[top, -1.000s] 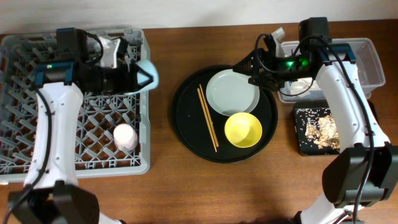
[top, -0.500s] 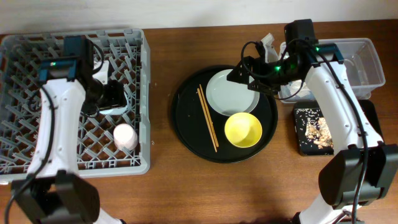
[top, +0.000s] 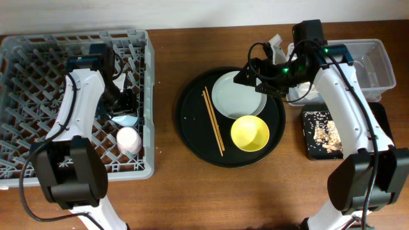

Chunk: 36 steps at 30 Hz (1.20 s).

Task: Sort waste into correct bins and load items into the dishwasher rack
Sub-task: 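Reach the left gripper to the yellow bowl on the tray and grasp it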

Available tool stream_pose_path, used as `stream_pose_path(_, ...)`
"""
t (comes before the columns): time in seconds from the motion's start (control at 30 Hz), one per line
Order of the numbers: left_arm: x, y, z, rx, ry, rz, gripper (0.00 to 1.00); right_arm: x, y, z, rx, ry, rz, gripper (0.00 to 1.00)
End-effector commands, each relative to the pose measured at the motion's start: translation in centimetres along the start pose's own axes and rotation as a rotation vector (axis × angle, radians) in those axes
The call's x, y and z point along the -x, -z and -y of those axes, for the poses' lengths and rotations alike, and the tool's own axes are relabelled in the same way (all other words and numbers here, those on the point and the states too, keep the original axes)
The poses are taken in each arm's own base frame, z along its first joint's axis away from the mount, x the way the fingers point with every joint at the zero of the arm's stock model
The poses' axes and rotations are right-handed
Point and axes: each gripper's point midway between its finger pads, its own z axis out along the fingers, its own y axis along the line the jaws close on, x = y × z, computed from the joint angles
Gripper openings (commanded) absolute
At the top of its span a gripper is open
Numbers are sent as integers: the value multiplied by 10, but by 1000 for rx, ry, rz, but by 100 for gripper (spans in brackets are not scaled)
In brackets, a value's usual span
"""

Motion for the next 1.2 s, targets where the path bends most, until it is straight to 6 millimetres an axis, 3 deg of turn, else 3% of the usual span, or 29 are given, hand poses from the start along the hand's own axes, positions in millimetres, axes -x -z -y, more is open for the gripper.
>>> stream_pose_path(0.0, 4, 1, -2, 14, 4, 8, 92, -1, 1, -1, -10, 21, 3, 98)
stream_pose_path(0.03, 4, 1, -2, 14, 4, 7, 99, -1, 1, -1, -10, 21, 3, 99)
stream_pose_path(0.53, 4, 7, -2, 14, 5, 7, 99, -1, 1, -1, -10, 21, 3, 99)
stream_pose_path(0.63, 12, 23, 0, 11, 4, 45, 99, -1, 1, -1, -10, 21, 3, 99)
stream_pose_path(0.73, 25, 53, 4, -4, 0, 110, 99, -1, 1, -1, -11, 21, 3, 98)
stream_pose_path(0.87, 37, 92, 25, -115, -17, 194, 99, -5, 1, 4, -41, 7, -7, 98)
stream_pose_path(0.97, 38, 115, 55, -216, -68, 233, 99, -14, 2, 15, -95, 36, -42, 98)
stream_pose_path(1.17, 11, 114, 111, -264, -197, 162, 99, -34, 11, 38, -240, 15, -104, 99)
